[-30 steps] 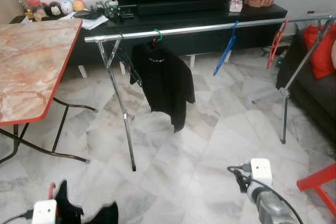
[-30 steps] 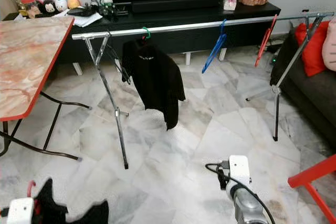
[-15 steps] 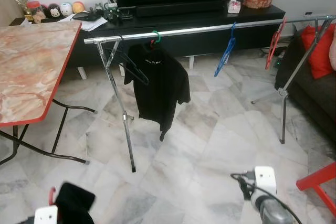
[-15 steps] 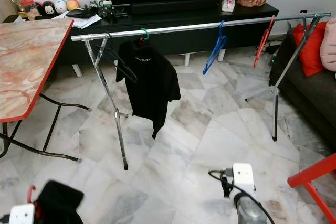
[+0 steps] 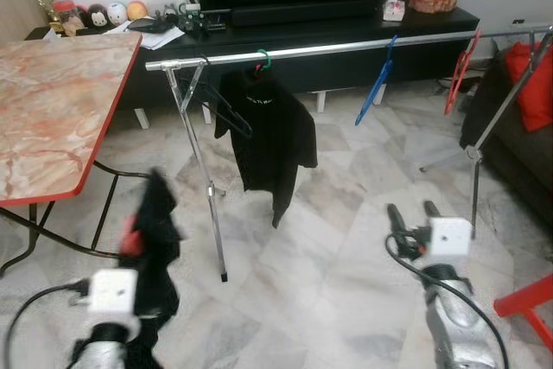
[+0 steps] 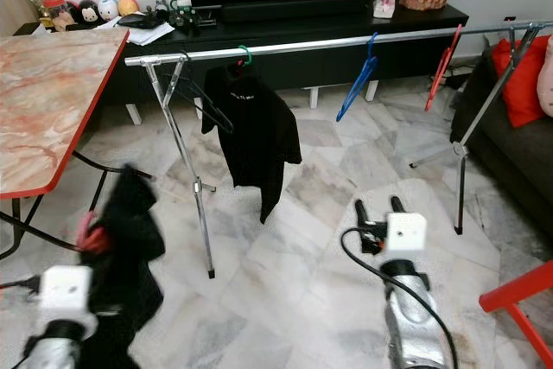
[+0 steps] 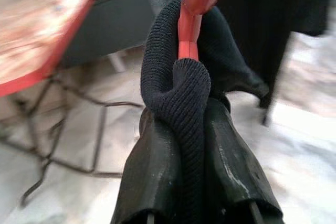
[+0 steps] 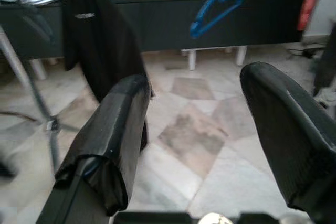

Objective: Hang hanger

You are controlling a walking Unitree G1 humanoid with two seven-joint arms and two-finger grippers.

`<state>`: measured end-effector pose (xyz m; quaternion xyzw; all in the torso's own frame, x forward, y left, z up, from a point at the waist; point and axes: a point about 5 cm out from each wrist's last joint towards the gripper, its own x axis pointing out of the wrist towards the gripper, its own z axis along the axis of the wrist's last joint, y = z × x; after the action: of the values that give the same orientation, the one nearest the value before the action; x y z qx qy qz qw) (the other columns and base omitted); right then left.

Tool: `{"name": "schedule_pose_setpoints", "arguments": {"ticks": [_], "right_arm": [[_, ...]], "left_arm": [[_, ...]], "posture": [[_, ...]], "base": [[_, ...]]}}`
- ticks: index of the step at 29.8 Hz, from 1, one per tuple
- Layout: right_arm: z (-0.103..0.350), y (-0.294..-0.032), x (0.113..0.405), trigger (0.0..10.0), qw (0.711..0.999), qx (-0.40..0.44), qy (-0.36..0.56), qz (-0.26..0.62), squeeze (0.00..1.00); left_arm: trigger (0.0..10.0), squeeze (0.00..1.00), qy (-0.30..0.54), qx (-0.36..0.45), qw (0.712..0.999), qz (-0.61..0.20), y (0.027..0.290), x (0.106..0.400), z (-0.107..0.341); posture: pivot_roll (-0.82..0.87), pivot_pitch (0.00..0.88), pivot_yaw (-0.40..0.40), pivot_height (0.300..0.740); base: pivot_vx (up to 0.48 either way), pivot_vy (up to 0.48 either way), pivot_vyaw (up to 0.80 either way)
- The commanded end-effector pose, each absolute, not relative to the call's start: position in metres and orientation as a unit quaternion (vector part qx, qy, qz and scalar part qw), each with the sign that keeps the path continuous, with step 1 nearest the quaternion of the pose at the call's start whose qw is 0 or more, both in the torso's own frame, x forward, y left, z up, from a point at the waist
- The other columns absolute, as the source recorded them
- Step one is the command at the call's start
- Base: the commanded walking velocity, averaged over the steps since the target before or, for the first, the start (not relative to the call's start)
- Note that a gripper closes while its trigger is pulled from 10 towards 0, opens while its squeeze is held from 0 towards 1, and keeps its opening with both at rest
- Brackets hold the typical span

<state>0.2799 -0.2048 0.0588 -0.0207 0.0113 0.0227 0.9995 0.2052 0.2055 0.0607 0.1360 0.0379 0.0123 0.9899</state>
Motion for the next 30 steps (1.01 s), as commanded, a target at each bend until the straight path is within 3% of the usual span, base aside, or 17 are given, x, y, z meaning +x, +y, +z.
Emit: {"name": "schedule_pose_setpoints", "arguments": {"ticks": [1,4,5,7,8,28,29,30], "right_arm": [[0.064,-0.198,0.284,10.0,0.999,-0.026,0.009,0.045,0.00],[0.069,-0.191,0.285,10.0,0.997,-0.026,0.007,0.069,0.00],[0.073,-0.187,0.287,10.0,0.996,-0.024,0.002,0.081,0.15],[0.076,-0.184,0.289,10.0,0.995,-0.023,-0.004,0.093,0.15],[0.080,-0.182,0.290,10.0,0.995,-0.024,-0.011,0.093,1.00],[0.081,-0.188,0.290,10.0,0.998,-0.033,0.015,0.045,1.00],[0.077,-0.193,0.290,10.0,0.998,-0.044,0.029,0.033,0.42],[0.069,-0.202,0.292,10.0,0.997,-0.055,0.055,0.006,0.00]], "left_arm": [[10.0,0.00,0.030,0.139,0.990,-0.008,0.197,0.211,0.068],[10.0,0.00,0.028,0.145,0.989,-0.031,0.188,0.214,0.071],[10.0,0.00,0.027,0.144,0.989,-0.038,0.185,0.216,0.072],[10.0,0.00,0.026,0.143,0.988,-0.044,0.181,0.217,0.073],[10.0,0.00,0.027,0.141,0.988,-0.048,0.179,0.218,0.074],[10.0,0.00,0.042,0.137,0.987,-0.080,0.165,0.219,0.076],[10.0,0.00,0.042,0.136,0.986,-0.081,0.165,0.219,0.076],[10.0,0.00,0.043,0.136,0.986,-0.082,0.164,0.219,0.076]], "posture": [[-0.02,0.000,0.062,0.740],[-0.03,0.000,0.066,0.740],[-0.03,0.000,0.067,0.740],[-0.03,0.000,0.067,0.740],[-0.03,0.000,0.067,0.740],[-0.03,0.000,0.084,0.740],[-0.03,0.000,0.085,0.740],[-0.03,0.000,0.085,0.740]], "base": [[0.000,0.000,0.00],[0.000,0.000,0.00],[0.000,0.000,0.00],[0.000,0.000,0.00],[0.000,0.000,0.00],[0.000,0.000,0.00],[0.000,0.000,0.00],[0.000,0.000,0.00]]}}
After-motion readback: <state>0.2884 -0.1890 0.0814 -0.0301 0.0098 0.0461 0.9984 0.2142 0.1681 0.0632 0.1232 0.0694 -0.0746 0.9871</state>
